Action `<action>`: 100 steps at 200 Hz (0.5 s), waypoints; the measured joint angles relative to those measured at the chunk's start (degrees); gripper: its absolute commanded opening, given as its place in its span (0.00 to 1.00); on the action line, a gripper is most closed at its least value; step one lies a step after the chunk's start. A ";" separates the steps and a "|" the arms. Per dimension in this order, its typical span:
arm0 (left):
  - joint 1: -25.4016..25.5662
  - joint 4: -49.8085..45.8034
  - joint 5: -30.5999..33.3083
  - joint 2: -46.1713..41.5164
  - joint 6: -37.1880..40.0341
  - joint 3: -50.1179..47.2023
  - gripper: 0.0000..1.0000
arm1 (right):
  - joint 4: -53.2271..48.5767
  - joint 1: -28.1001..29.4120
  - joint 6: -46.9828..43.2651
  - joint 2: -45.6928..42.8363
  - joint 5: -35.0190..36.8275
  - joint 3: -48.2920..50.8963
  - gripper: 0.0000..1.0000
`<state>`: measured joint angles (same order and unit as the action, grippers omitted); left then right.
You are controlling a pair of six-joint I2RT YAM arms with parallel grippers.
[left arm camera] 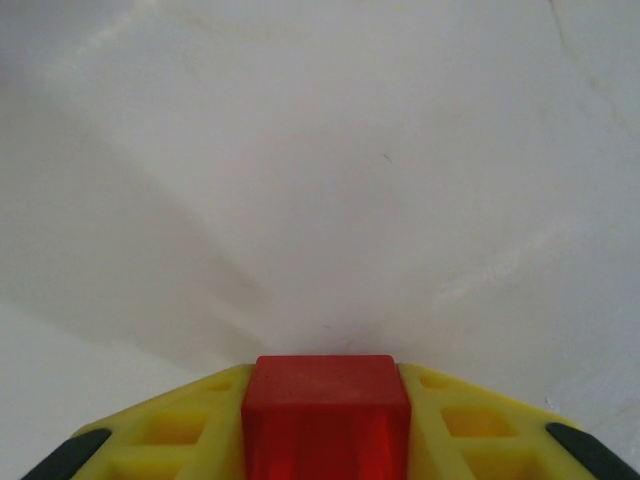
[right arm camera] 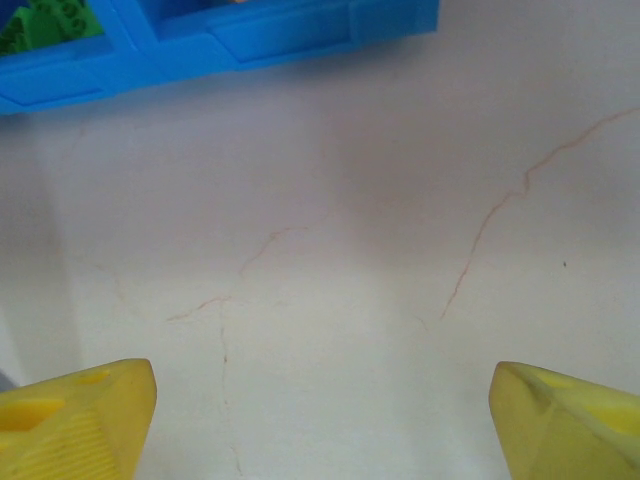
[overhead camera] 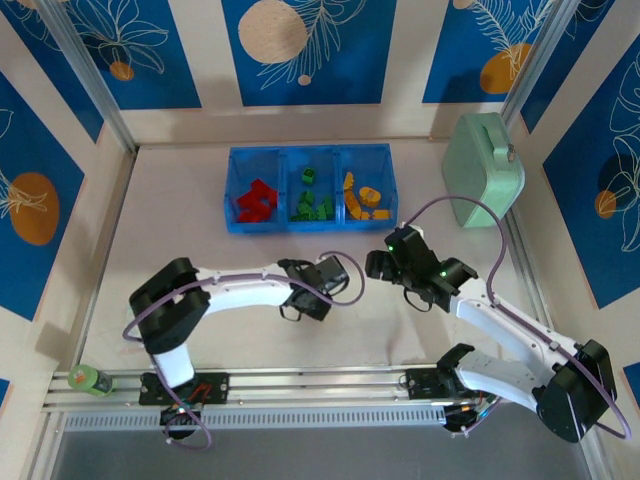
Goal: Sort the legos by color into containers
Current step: Pick up the lego from the middle-left of the table, then place the lego in the container.
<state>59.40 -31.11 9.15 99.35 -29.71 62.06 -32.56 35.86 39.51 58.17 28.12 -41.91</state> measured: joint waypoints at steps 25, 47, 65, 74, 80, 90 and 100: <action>-5.44 -0.44 0.46 -3.34 1.55 1.53 0.35 | -0.02 -0.11 0.37 -0.02 -0.04 0.87 0.87; -10.91 -0.87 0.94 -4.70 3.41 5.16 0.35 | -0.15 -0.28 0.68 -0.81 -0.02 1.79 0.87; -15.15 -0.87 1.22 -5.03 5.03 8.17 0.35 | -0.35 -0.33 1.05 -1.77 -0.02 2.25 0.87; -17.22 -0.87 1.33 -5.05 5.92 9.68 0.35 | -0.46 -0.33 1.25 -2.43 -0.02 2.54 0.87; -18.49 -0.85 1.40 -5.05 6.34 10.62 0.35 | -0.50 -0.33 1.31 -2.91 -0.02 2.73 0.87; -20.63 -0.92 1.40 -5.05 7.06 12.20 0.35 | -0.55 -0.37 1.49 -3.82 -0.02 3.21 0.87; -22.64 -1.14 1.40 -4.87 7.80 14.03 0.35 | -0.90 -0.37 1.60 -4.79 -0.02 3.69 0.87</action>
<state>36.75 -32.25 10.55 94.48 -21.91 76.09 -33.45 35.48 41.10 53.39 28.10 -38.22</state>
